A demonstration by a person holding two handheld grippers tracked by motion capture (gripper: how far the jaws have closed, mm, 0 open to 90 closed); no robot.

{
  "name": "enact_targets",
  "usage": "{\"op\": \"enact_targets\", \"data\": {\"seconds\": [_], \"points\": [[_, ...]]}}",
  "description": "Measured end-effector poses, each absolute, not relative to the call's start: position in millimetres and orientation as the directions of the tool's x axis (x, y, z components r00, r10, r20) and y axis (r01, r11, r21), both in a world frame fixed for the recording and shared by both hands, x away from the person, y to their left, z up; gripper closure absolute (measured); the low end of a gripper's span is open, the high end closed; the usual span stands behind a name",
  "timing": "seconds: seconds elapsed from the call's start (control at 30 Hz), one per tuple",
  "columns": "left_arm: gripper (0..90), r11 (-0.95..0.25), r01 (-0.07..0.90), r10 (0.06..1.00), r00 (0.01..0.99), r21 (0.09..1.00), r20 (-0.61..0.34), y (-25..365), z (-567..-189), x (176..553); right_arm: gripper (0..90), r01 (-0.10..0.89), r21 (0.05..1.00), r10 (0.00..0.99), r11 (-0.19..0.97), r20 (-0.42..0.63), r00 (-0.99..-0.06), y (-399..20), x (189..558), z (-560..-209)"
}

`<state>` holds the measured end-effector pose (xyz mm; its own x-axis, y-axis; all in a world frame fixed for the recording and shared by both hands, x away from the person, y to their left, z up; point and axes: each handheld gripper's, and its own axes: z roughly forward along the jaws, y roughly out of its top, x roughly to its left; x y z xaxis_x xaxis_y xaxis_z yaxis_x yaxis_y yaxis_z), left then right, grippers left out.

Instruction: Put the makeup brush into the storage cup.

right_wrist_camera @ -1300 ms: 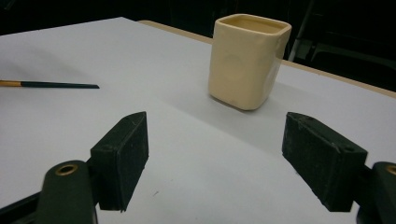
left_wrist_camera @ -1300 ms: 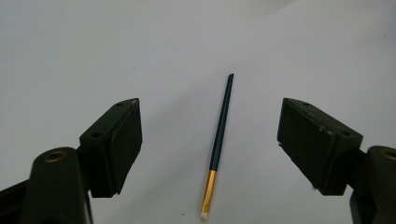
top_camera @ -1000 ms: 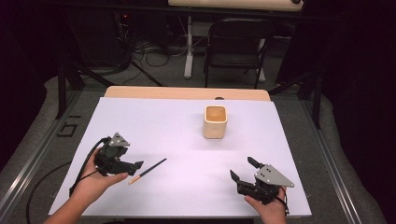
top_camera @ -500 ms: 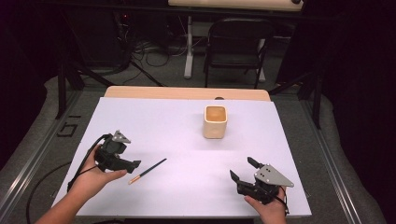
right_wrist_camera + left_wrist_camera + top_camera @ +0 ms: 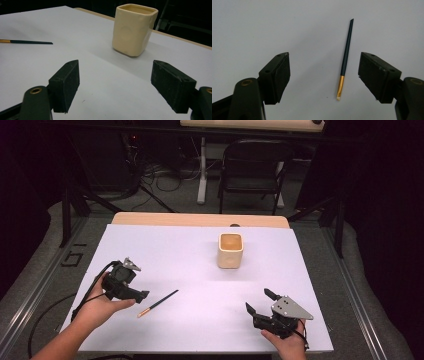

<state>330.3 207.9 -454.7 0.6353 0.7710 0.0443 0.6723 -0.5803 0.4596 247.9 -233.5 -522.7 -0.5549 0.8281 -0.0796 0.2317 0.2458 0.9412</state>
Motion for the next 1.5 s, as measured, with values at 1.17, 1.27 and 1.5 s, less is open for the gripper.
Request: {"op": "enact_targets", "data": {"seconds": [1.17,1.27,1.5], "points": [[27.5,-0.657,0.697,0.738,0.672,0.286,0.059,183,-471,359,22.8,0.233,0.939,0.826,0.252,-0.083,-0.558,-233,249,-524],[27.6,-0.661,0.697,0.737,0.674,0.279,0.061,181,-473,360,22.8,0.234,0.939,0.826,0.252,-0.083,-0.557,-233,249,-524],[27.7,-0.669,0.695,0.731,0.680,0.263,0.064,177,-478,364,22.7,0.232,0.939,0.823,0.255,-0.085,-0.561,-233,249,-524]]}}
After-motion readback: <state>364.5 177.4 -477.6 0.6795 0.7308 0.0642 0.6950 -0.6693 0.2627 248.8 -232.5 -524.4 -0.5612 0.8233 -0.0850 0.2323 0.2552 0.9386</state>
